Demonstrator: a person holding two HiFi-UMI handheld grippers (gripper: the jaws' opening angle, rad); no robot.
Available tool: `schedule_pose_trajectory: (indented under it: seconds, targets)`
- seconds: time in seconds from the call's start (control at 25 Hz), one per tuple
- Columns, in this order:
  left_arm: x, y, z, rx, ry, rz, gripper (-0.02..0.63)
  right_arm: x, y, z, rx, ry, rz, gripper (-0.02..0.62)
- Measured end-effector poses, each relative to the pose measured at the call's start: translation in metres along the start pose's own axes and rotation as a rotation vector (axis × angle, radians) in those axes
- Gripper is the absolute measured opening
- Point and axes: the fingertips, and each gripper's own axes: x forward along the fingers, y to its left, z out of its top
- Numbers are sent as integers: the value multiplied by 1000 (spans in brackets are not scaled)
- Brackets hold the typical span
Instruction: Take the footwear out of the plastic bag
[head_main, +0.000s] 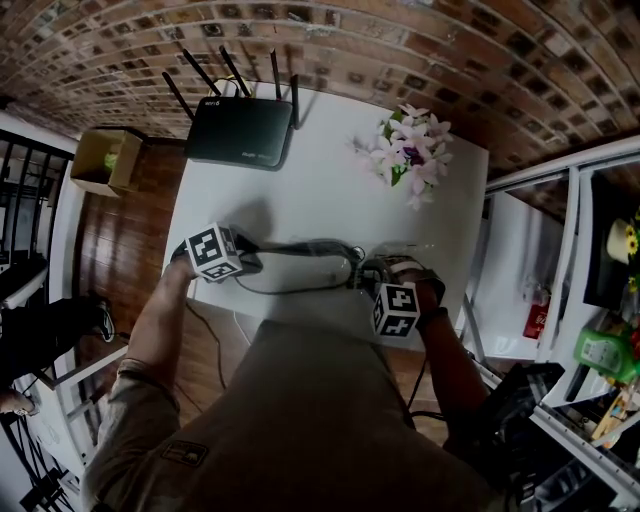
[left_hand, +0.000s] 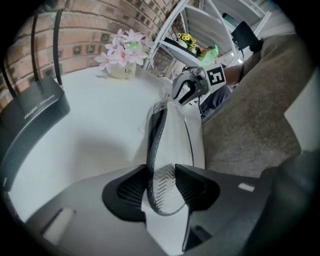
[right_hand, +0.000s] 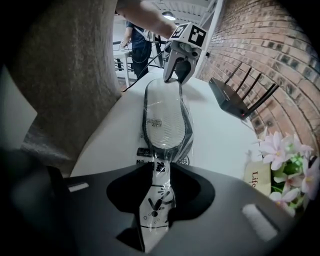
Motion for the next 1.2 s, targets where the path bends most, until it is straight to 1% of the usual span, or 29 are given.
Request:
schedule_pose_trajectory:
  seconds: [0.16,0.44,0.64,0.8,1.2]
  targets:
    - [-4,1,-7,-6,-2,-6,178,0,0,-2,7,12,-1,99]
    - [-15,1,-14,2,4,-6,176,-1,0,-7,16,32,-12,29]
    - [-13,5,-25,-20,11,-1,175,-3,-3,-17,33,53,-26,24]
    - [-19,7,-26,-16,2,4,175,-5,-3,-28,55,75,-33,20]
    - [-23,11,-42,-44,-2,6,176,-10,-1,-44,110,110,-49,20]
